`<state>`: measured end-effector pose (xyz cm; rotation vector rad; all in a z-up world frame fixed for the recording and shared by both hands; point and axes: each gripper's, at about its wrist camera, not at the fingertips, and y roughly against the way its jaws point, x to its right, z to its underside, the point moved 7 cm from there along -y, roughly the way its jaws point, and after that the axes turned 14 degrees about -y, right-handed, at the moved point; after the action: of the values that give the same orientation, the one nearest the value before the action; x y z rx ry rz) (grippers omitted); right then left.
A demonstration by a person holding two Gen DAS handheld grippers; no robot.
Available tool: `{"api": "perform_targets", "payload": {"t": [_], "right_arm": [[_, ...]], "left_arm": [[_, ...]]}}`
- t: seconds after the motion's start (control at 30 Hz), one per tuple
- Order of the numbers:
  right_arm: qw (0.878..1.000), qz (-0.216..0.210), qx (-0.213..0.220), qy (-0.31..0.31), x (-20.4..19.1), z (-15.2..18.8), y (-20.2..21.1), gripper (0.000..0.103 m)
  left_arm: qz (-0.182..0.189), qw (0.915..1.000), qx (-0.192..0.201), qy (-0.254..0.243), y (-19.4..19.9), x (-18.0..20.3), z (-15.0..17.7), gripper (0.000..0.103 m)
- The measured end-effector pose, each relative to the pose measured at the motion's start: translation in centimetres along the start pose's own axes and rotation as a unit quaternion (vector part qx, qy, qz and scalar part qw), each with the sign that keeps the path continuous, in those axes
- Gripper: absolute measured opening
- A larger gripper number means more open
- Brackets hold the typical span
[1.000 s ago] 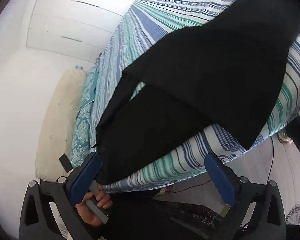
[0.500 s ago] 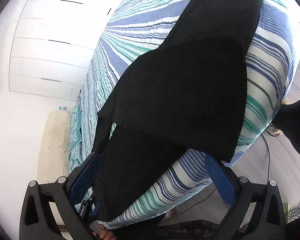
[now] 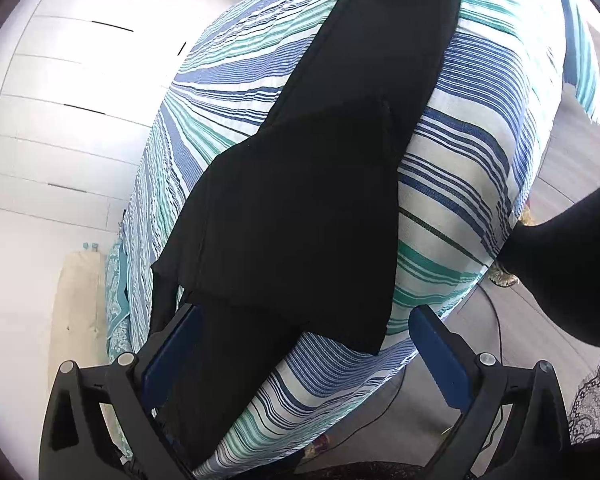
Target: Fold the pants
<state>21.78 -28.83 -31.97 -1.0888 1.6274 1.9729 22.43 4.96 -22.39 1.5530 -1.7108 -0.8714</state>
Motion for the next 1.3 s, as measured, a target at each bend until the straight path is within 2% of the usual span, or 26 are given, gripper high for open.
{"api": "perform_targets", "payload": {"t": [0.13,0.27,0.47,0.57,0.6,0.8,0.93,1.03,1.13,1.3], "right_arm": [[1.0,0.009,-0.019,0.008,0.4,0.5,-0.7,0.085],[0.999,0.023,-0.017,0.015,0.8,0.4,-0.7,0.076],[0.999,0.027,-0.017,-0.003,2.2,0.0,-0.3,0.053],[1.0,0.029,0.001,0.005,2.4,-0.3,0.8,0.022],[1.0,0.025,0.005,0.009,2.1,-0.5,1.3,0.016],[0.998,-0.027,0.024,0.059,-1.5,-1.2,4.2,0.014],[0.992,-0.079,0.024,0.097,-4.6,-1.4,6.1,0.014],[0.986,-0.123,0.021,0.114,-6.6,-1.7,7.7,0.013],[0.98,-0.159,0.021,0.121,-7.8,-2.6,9.2,0.013],[0.974,-0.198,0.014,0.109,-8.2,-4.2,10.5,0.013]], "left_arm": [[0.001,1.0,0.0,0.007,0.0,-0.1,0.0,0.102],[0.0,1.0,-0.001,0.009,-0.1,-0.2,0.1,0.102],[-0.002,1.0,-0.002,0.007,-0.2,-0.1,0.0,0.102],[-0.004,1.0,-0.003,0.005,-0.3,0.0,0.1,0.102],[-0.005,1.0,-0.004,0.004,-0.4,0.0,0.1,0.102],[-0.008,0.9997,-0.019,-0.01,-0.8,0.5,0.6,0.102],[0.026,0.9985,-0.046,-0.014,-1.2,1.0,0.1,0.102],[0.06,0.9966,-0.056,-0.01,-1.8,0.6,-2.5,0.102],[0.077,0.9953,-0.054,0.021,-2.6,-0.9,-6.5,0.102],[0.134,0.9833,-0.089,0.085,-6.6,-1.8,-13.5,0.102]]}}
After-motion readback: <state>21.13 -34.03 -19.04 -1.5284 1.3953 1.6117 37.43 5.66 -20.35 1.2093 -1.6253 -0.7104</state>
